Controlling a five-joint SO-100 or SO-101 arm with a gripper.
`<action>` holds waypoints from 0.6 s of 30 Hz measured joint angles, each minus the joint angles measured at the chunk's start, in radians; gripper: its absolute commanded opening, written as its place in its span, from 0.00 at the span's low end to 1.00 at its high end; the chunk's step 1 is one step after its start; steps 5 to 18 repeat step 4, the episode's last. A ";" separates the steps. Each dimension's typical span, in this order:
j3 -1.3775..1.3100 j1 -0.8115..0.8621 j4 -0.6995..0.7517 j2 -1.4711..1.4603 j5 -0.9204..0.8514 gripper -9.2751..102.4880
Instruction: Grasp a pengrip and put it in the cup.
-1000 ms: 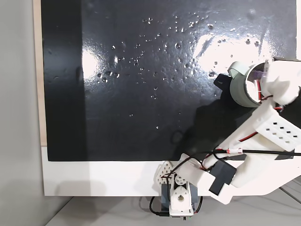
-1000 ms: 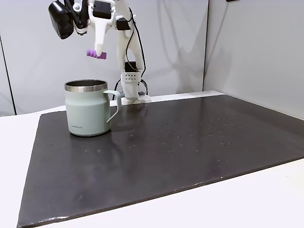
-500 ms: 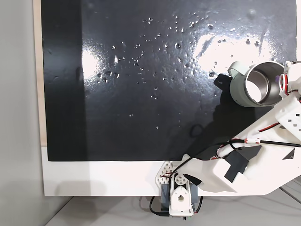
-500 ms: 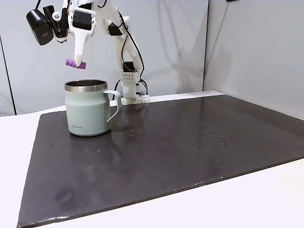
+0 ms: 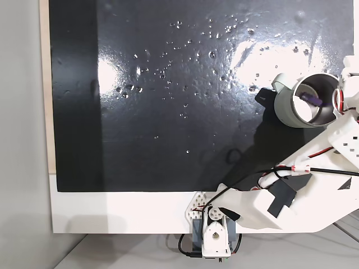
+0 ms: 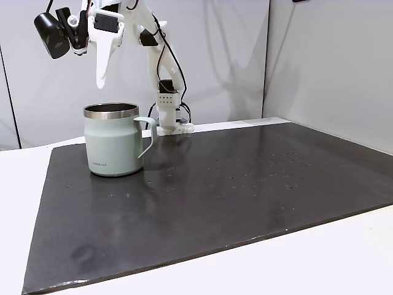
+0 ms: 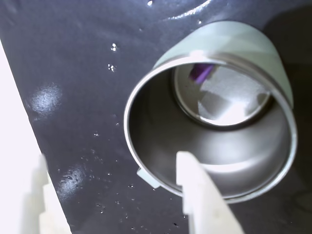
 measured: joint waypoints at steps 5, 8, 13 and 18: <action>0.000 0.000 0.002 0.000 0.000 0.36; 0.000 0.000 0.002 0.000 0.000 0.36; 0.000 0.000 0.002 0.000 0.000 0.36; 0.000 0.000 0.002 0.000 0.000 0.36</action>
